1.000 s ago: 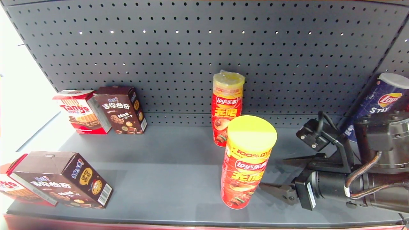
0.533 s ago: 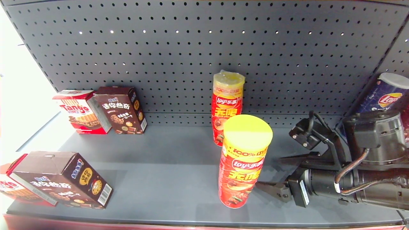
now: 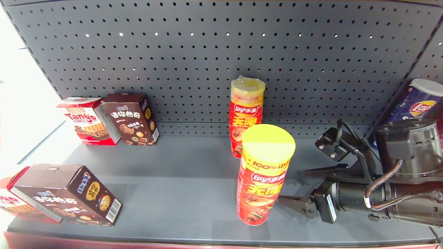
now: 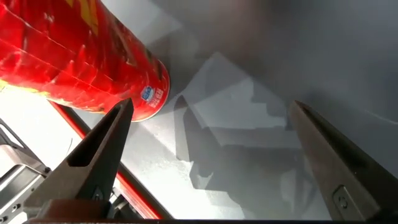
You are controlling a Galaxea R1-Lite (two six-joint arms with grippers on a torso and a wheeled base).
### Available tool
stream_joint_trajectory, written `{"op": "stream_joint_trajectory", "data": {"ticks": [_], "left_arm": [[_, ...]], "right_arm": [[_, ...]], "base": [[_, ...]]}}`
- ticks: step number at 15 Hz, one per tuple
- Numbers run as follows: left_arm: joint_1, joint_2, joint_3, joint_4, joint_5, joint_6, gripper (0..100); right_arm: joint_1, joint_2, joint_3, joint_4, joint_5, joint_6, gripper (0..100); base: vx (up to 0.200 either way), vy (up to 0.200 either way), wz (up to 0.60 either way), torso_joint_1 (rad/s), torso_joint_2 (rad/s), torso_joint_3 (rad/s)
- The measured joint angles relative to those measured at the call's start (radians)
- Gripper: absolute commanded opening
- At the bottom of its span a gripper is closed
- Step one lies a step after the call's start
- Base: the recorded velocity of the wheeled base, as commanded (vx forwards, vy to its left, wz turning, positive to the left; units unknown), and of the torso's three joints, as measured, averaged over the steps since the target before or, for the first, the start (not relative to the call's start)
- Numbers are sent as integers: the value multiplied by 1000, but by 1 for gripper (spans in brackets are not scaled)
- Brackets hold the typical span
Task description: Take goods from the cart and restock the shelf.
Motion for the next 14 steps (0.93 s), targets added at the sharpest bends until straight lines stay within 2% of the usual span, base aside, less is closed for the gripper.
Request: {"op": "stream_joint_trajectory", "data": {"ticks": [14], "left_arm": [[0, 0, 0, 0, 0, -1, 100]], "right_arm": [[27, 26, -27, -3, -1, -1, 100]], "base": [[0, 0, 0, 0, 0, 0]]}}
